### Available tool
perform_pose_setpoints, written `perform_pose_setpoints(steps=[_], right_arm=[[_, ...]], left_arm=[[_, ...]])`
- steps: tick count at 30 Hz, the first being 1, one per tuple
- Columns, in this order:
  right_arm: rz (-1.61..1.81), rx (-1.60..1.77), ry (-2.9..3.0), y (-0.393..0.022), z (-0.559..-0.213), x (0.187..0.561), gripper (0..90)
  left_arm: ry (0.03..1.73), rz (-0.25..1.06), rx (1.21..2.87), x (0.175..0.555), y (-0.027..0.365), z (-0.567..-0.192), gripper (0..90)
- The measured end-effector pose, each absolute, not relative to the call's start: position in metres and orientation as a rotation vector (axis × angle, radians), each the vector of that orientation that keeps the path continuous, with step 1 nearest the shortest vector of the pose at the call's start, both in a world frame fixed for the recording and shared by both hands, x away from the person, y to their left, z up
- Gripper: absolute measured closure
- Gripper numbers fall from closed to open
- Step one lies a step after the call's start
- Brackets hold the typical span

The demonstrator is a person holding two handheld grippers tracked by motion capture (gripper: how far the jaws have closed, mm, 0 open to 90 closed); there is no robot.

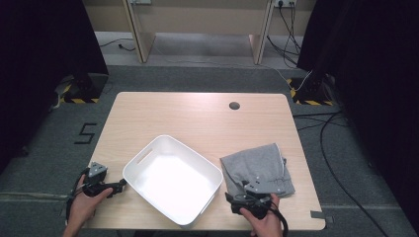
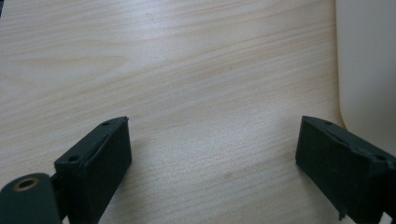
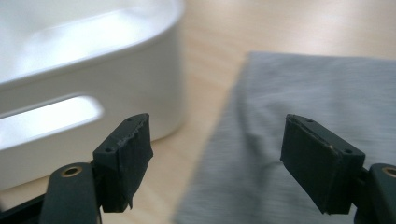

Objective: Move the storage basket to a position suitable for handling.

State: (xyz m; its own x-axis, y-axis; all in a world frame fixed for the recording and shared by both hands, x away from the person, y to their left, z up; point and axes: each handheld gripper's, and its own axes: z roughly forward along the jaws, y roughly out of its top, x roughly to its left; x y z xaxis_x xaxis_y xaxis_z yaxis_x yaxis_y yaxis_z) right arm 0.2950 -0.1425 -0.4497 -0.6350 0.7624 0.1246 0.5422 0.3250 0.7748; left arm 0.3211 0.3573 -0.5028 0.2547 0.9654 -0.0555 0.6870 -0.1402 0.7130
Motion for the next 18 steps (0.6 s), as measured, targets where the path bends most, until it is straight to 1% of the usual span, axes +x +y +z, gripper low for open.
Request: perform_pose_setpoints(steps=[7,10,13,14,17,18], right_arm=[[1.254,1.079,2.385,-0.124,-0.45,0.289,25.4],[1.278,1.062,2.393,-0.116,-0.45,0.291,26.9],[1.242,1.029,2.402,-0.111,-0.453,0.295,28.2],[1.245,1.043,2.4,-0.11,-0.454,0.297,26.3],[1.234,1.076,2.379,-0.114,-0.454,0.308,26.5],[1.227,1.083,2.375,-0.115,-0.453,0.313,28.7]], left_arm=[[1.499,0.567,1.899,0.321,0.357,-0.503,10.0],[1.502,0.567,1.899,0.321,0.357,-0.503,9.8],[1.502,0.568,1.9,0.321,0.357,-0.503,9.7],[1.502,0.567,1.899,0.321,0.357,-0.503,9.8],[1.502,0.568,1.9,0.321,0.357,-0.503,9.7],[1.503,0.568,1.897,0.321,0.357,-0.503,9.7]])
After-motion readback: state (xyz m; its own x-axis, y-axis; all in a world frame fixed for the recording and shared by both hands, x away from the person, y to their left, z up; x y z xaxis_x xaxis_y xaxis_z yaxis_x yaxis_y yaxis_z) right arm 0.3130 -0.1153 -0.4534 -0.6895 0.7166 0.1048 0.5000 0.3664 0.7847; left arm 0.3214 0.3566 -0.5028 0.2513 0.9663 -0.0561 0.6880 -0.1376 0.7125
